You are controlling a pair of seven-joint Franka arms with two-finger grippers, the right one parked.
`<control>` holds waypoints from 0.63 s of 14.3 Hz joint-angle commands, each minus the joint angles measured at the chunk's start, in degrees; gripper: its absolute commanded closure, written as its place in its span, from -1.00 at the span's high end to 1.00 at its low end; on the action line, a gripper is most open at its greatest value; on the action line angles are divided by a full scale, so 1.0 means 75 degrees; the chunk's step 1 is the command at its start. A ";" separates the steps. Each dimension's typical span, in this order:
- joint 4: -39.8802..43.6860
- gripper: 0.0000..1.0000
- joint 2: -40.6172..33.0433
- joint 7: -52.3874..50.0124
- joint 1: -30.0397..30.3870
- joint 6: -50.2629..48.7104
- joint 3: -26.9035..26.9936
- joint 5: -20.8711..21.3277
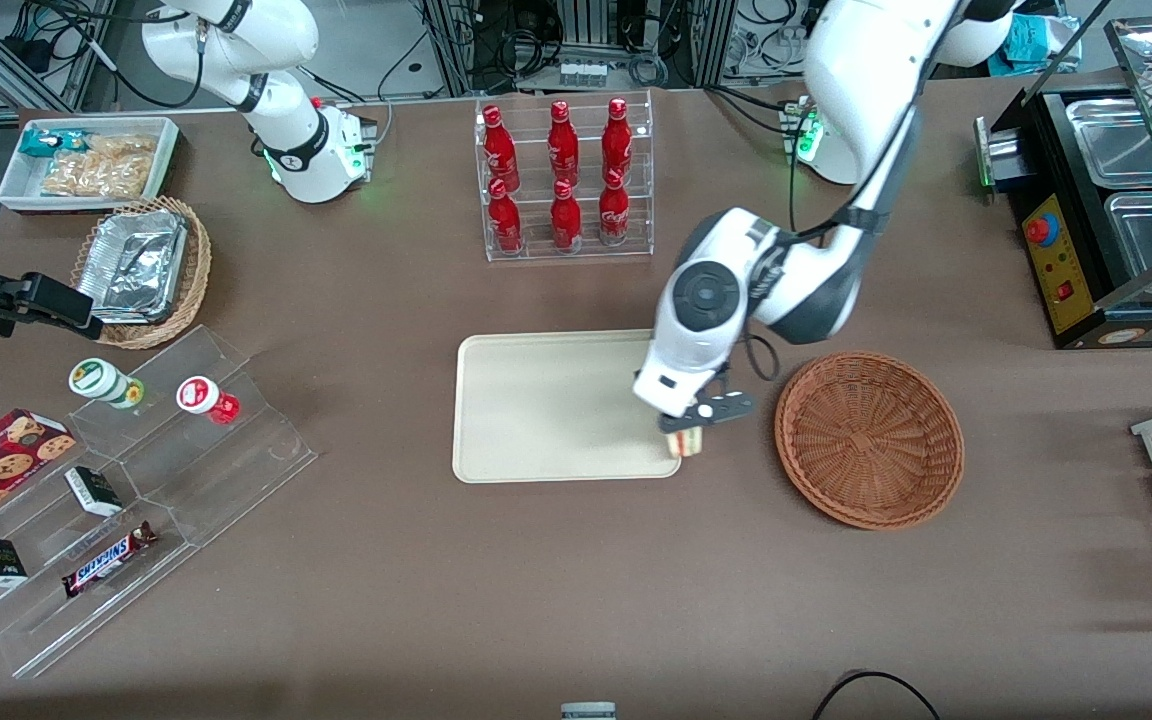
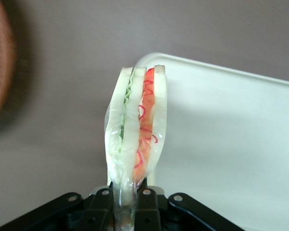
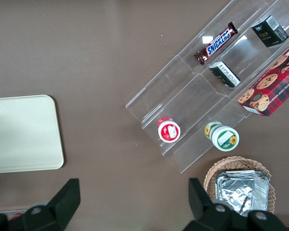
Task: Place sandwich from basket to tray
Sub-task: 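Lift the sandwich and carry it over the cream tray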
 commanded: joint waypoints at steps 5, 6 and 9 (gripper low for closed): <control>0.0628 -1.00 0.1009 -0.0972 -0.1314 0.1221 0.0120 0.0013; 0.0756 -1.00 0.1173 -0.1077 -0.1421 0.1269 0.0120 0.0013; 0.0979 -1.00 0.1385 -0.1113 -0.1504 0.1270 0.0120 -0.0010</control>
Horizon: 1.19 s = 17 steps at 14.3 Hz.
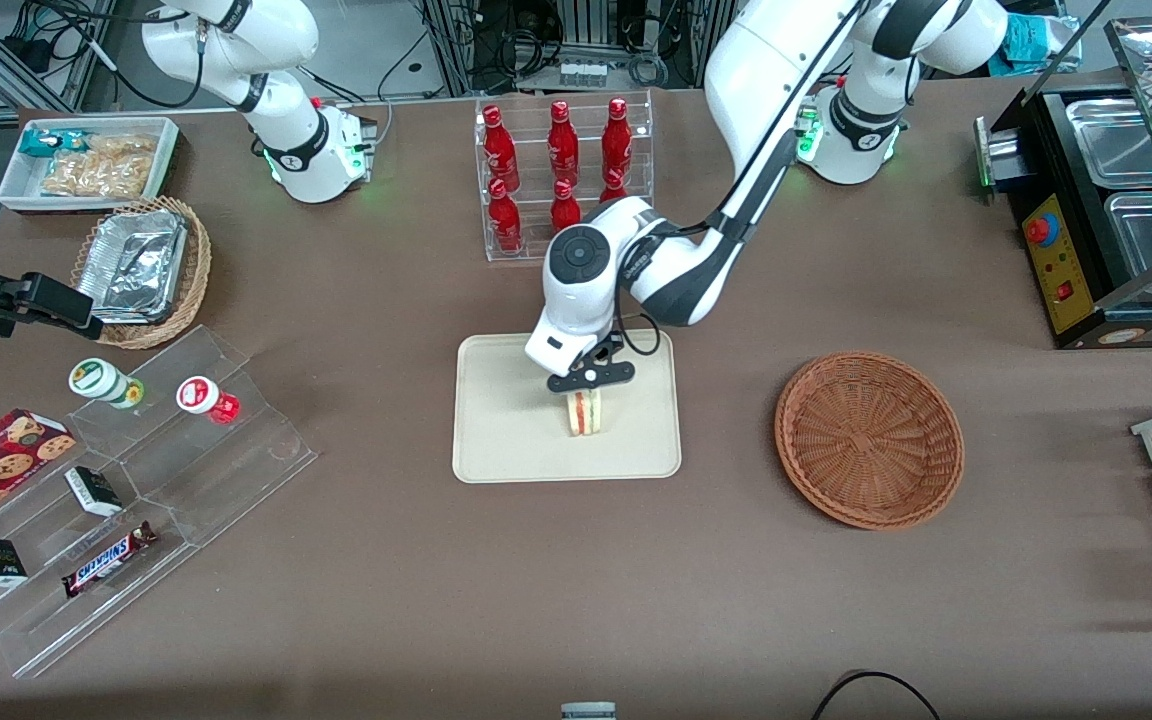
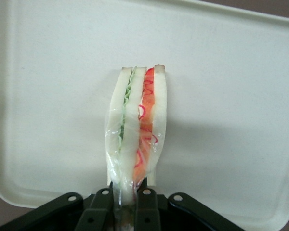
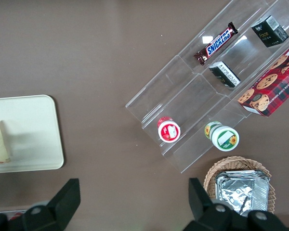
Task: Place sandwich from basket to tray
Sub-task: 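Lower the sandwich onto the tray and open the left gripper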
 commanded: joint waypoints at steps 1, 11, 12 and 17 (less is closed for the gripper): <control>0.0386 -1.00 0.0211 -0.0116 -0.0094 -0.0042 0.0117 -0.0023; 0.0327 1.00 -0.0502 -0.0045 -0.0082 -0.0543 0.0257 0.0070; 0.0315 1.00 -0.0702 0.0048 -0.0094 -0.0940 0.0489 0.0233; -0.0128 1.00 -0.1534 0.0246 0.0654 -0.2151 0.0668 0.0328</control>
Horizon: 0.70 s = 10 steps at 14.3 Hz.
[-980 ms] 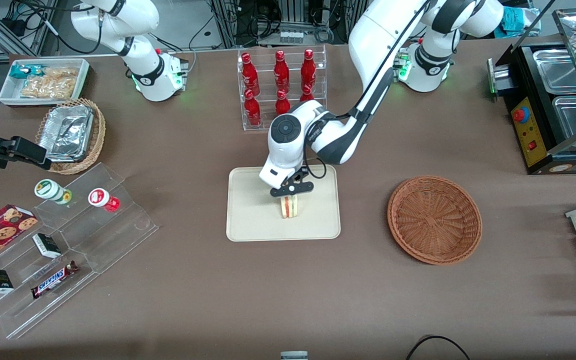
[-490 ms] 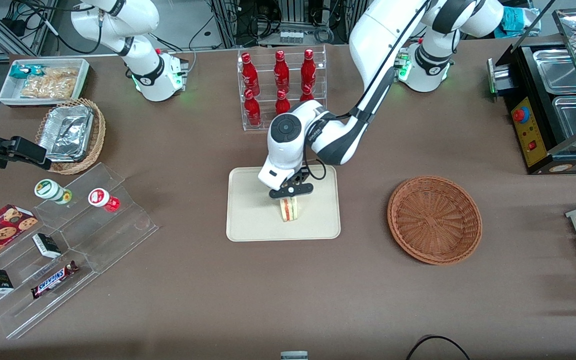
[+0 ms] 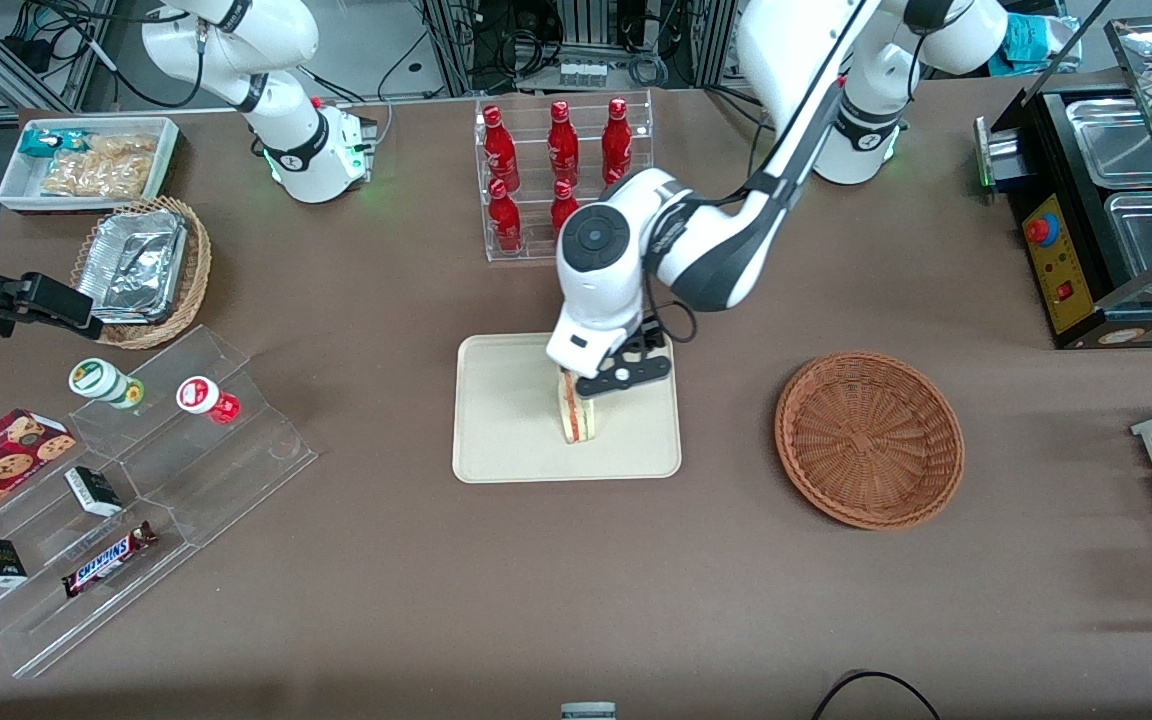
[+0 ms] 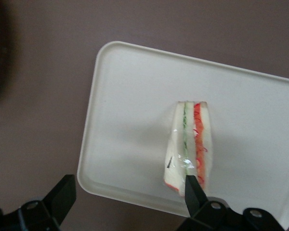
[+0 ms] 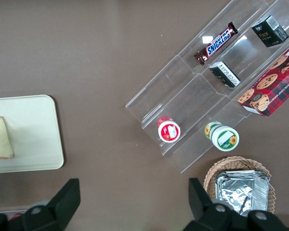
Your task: Place sandwich from basket to tray
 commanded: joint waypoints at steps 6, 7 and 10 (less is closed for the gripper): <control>-0.2342 1.00 -0.2153 0.2938 0.2151 -0.0280 -0.0043 -0.0174; -0.2426 1.00 -0.2306 0.3301 0.2420 -0.0479 -0.0043 -0.0175; -0.2415 1.00 -0.2810 0.4742 0.3194 -0.1708 -0.0031 -0.0175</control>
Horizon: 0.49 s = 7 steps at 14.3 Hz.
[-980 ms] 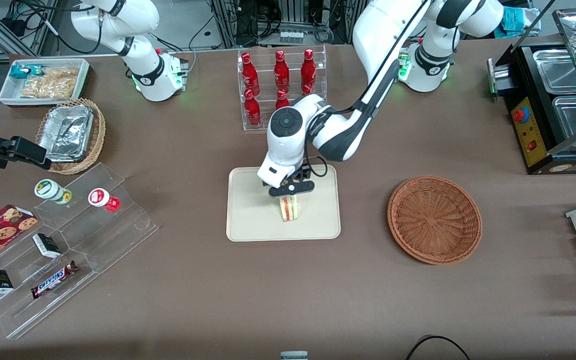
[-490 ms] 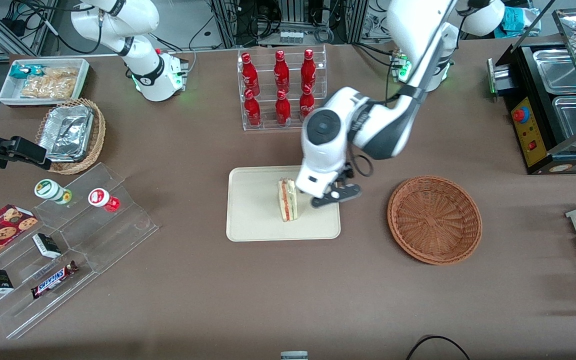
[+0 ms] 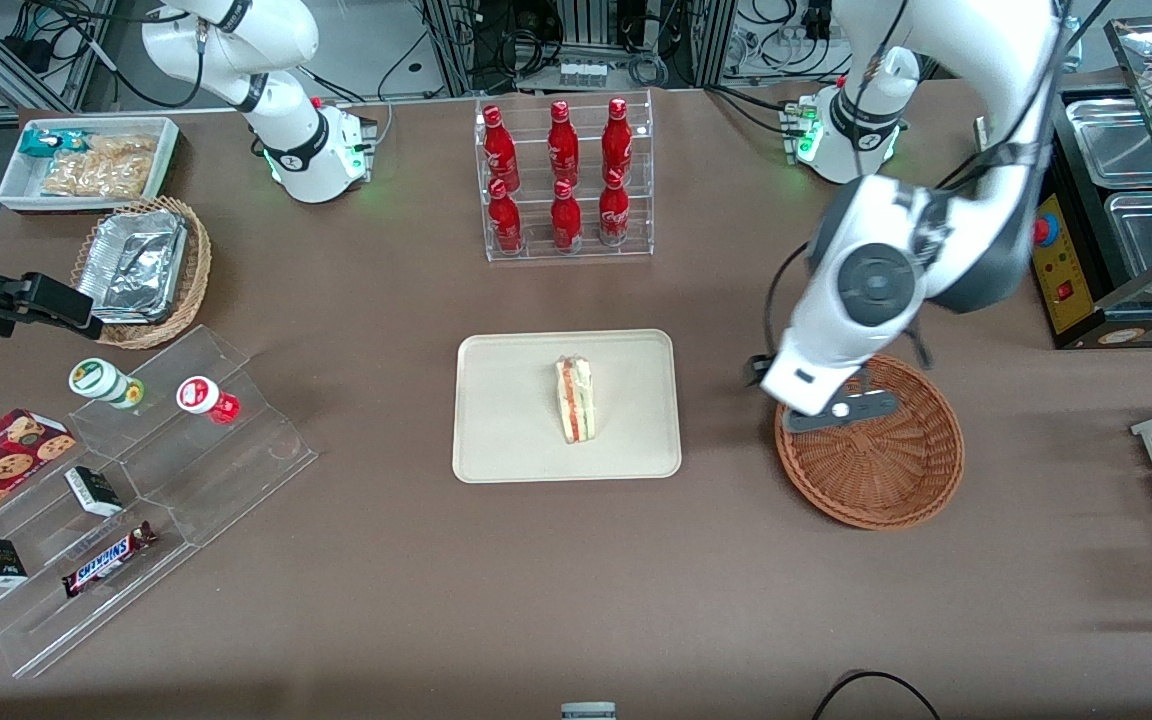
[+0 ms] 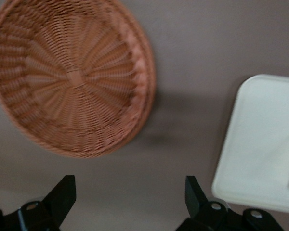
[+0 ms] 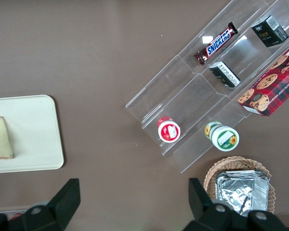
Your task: Place sandwich from basket to tray
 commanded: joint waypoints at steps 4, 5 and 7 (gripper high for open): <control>-0.0295 1.00 -0.1383 0.2018 0.1177 -0.1668 -0.0056 -0.0086; -0.0225 1.00 -0.1547 0.2252 0.1248 -0.2019 0.0048 -0.0086; -0.0014 1.00 -0.1770 0.2593 0.1458 -0.2384 0.0167 -0.0086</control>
